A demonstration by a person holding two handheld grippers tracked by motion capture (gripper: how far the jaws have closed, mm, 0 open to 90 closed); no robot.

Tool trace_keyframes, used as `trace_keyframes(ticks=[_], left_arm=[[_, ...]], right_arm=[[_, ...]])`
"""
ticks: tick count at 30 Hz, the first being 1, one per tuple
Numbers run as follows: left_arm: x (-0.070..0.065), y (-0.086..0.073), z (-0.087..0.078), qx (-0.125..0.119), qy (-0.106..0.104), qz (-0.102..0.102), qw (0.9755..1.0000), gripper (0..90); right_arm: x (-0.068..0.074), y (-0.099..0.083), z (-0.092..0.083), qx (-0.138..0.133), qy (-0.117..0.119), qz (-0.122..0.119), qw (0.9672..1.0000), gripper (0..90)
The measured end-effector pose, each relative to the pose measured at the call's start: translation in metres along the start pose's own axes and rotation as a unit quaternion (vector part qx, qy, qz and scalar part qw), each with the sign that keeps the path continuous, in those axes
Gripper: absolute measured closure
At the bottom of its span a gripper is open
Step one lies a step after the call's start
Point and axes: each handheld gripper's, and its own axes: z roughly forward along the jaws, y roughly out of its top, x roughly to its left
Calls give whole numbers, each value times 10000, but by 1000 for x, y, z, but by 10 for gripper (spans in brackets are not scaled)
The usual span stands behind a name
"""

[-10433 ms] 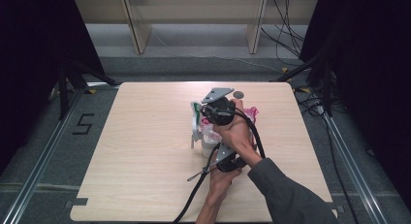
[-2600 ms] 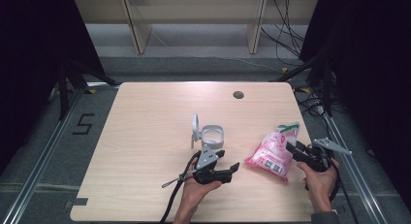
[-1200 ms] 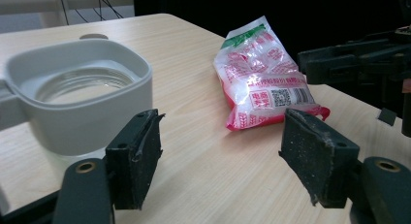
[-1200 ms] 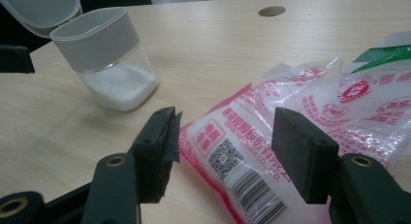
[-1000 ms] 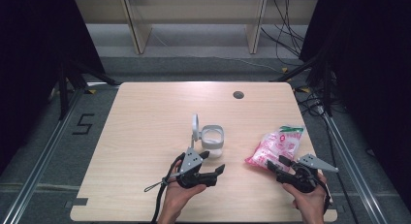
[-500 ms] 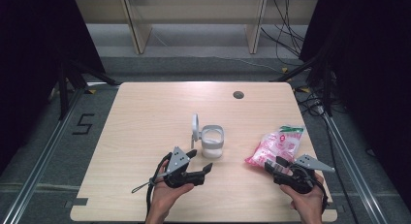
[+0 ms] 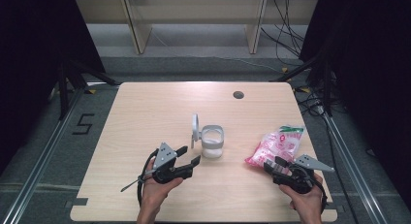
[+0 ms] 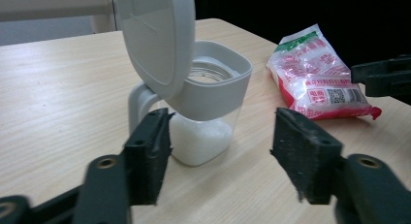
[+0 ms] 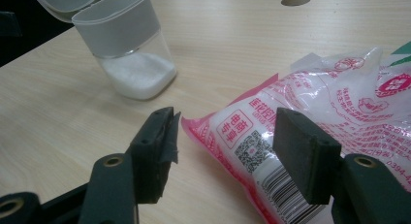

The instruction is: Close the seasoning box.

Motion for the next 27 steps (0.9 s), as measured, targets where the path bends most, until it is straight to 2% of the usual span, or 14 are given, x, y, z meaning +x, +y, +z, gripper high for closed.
trace_keyframes(ticks=[3, 4, 5, 6, 9, 13, 17, 25, 27], left_arm=[[7, 2, -3, -49, 11, 167, 9998, 517], [8, 2, -3, -90, 54, 90, 9999, 544], [11, 4, -3, -58, 50, 255, 9996, 600], [12, 4, -2, -55, 74, 205, 9997, 620], [18, 8, -1, -101, 224, 403, 9989, 727], [23, 14, 2, -36, 420, 487, 9979, 818], [28, 20, 10, -14, 407, 591, 9974, 862], [28, 29, 20, 59, 363, 692, 9969, 888], [29, 31, 22, 28, 326, 698, 9970, 888]], right_arm=[[0, 0, 0, 1, 9, 8, 10000, 415], [-1, -1, 1, -16, 13, -20, 10000, 414], [0, 0, 0, 40, -29, 6, 10000, 414], [0, -1, 1, 32, -70, 9, 10000, 415], [0, -1, 0, -9, 5, 16, 10000, 414], [0, -1, 1, -24, 9, -27, 10000, 415], [-2, -2, 2, -130, 24, -70, 9999, 414], [-1, -1, 3, -129, 41, -64, 9999, 414], [-2, -1, 3, -42, -3, -80, 10000, 414]])
